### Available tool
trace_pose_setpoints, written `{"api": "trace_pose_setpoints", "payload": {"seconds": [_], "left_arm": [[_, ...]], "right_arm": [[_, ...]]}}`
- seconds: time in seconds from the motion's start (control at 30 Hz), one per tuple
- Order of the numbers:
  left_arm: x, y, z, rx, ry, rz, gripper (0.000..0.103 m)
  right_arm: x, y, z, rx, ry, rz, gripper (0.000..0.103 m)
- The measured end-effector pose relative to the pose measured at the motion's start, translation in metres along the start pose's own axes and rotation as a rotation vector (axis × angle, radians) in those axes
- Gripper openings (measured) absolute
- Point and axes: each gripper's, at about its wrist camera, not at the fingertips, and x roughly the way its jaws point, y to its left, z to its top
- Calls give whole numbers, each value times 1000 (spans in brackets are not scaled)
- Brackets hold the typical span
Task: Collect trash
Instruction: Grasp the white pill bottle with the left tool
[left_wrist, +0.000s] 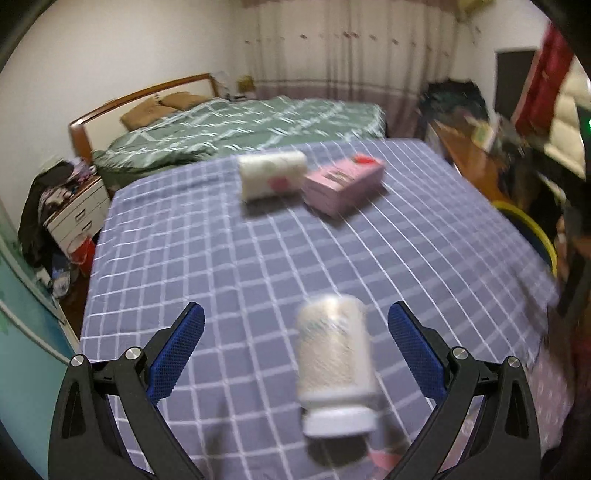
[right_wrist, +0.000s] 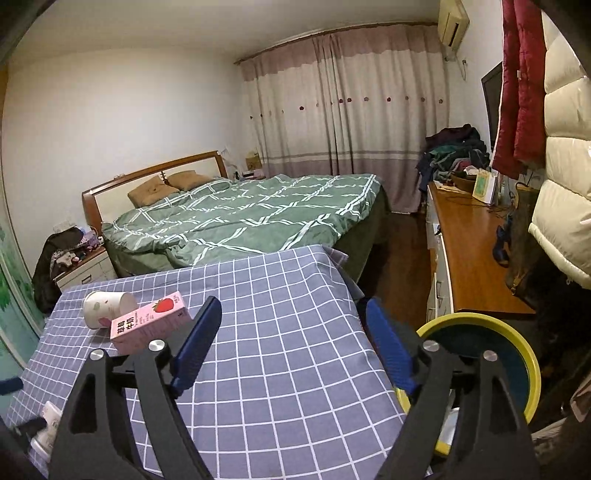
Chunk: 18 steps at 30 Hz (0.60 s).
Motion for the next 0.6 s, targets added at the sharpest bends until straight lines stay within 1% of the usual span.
{"api": "trace_pose_setpoints", "payload": {"seconds": [0.1, 0.13, 0.17, 0.2, 0.27, 0.33, 0.4, 0.47, 0.53, 0.6], "left_arm": [[5, -13, -3, 26, 29, -19, 98], [7, -15, -4, 29, 38, -24, 95], [10, -17, -5, 35, 54, -24, 89], [14, -18, -6, 37, 72, -23, 86], [23, -18, -7, 28, 102, -30, 74], [29, -16, -9, 14, 128, -44, 68], [32, -15, -10, 9, 138, -47, 63], [35, -14, -11, 5, 146, -53, 52], [38, -13, -12, -4, 159, -74, 48], [39, -13, -11, 2, 160, -74, 47]], "right_arm": [[0, 2, -1, -5, 6, 10, 77], [0, 2, 0, -6, 6, 12, 77], [0, 2, 0, -6, 7, 13, 77], [0, 2, 0, -6, 7, 15, 77], [0, 2, 0, -3, 9, 19, 77], [0, 1, 1, -1, 12, 22, 77], [0, 1, 1, 0, 13, 26, 77], [0, 1, 1, -1, 14, 29, 77], [-1, 1, 1, -4, 14, 29, 77], [-3, 1, 1, -6, 4, 25, 77]]}}
